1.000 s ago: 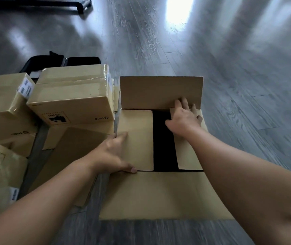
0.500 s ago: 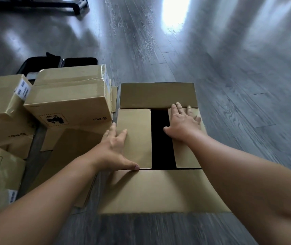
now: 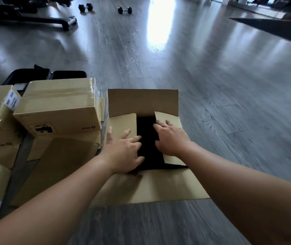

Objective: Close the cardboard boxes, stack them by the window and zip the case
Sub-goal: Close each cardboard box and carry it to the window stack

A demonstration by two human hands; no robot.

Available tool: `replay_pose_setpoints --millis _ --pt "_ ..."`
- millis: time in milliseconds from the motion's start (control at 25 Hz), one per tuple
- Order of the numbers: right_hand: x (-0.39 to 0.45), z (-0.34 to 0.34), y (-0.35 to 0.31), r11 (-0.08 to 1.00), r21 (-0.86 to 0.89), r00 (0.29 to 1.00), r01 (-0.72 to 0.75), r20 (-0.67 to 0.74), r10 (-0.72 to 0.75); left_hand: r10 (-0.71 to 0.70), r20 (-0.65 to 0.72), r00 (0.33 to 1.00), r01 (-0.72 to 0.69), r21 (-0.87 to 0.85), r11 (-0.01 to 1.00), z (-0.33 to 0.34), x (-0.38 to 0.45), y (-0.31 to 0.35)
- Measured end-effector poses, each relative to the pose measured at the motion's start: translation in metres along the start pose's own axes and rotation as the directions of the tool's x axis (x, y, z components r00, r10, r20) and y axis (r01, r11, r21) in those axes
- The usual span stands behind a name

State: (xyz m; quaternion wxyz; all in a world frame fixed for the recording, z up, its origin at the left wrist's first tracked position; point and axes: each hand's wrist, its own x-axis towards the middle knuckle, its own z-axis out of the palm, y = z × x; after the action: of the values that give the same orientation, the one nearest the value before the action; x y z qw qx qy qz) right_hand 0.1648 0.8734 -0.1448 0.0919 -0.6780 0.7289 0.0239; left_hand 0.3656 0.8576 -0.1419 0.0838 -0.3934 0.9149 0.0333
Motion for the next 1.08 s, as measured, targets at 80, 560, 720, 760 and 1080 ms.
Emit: replay_pose_setpoints --millis 80,560,720,760,1080 --pt "-0.004 -0.015 0.004 1.000 -0.027 0.999 -0.003 -0.036 0.002 -0.013 -0.106 0.994 0.016 0.030 0.999 -0.011 -0.005 -0.002" --pt "-0.031 -0.061 0.001 0.818 -0.561 0.992 -0.126 -0.088 0.092 -0.308 -0.099 0.946 0.323 0.364 0.874 -0.053 -0.047 -0.046" --pt "-0.043 -0.042 0.006 0.791 -0.590 0.966 -0.161 0.068 0.248 -0.350 0.260 0.900 0.323 0.141 0.936 -0.028 -0.052 -0.059" --pt "-0.046 -0.035 0.012 0.844 -0.507 0.952 -0.173 0.134 0.276 -0.339 0.352 0.872 0.339 0.063 0.939 -0.022 -0.054 -0.062" --pt "-0.052 0.019 0.068 0.988 0.083 0.912 -0.130 0.400 0.087 -0.257 0.419 0.871 0.346 -0.152 0.926 0.020 -0.051 -0.075"
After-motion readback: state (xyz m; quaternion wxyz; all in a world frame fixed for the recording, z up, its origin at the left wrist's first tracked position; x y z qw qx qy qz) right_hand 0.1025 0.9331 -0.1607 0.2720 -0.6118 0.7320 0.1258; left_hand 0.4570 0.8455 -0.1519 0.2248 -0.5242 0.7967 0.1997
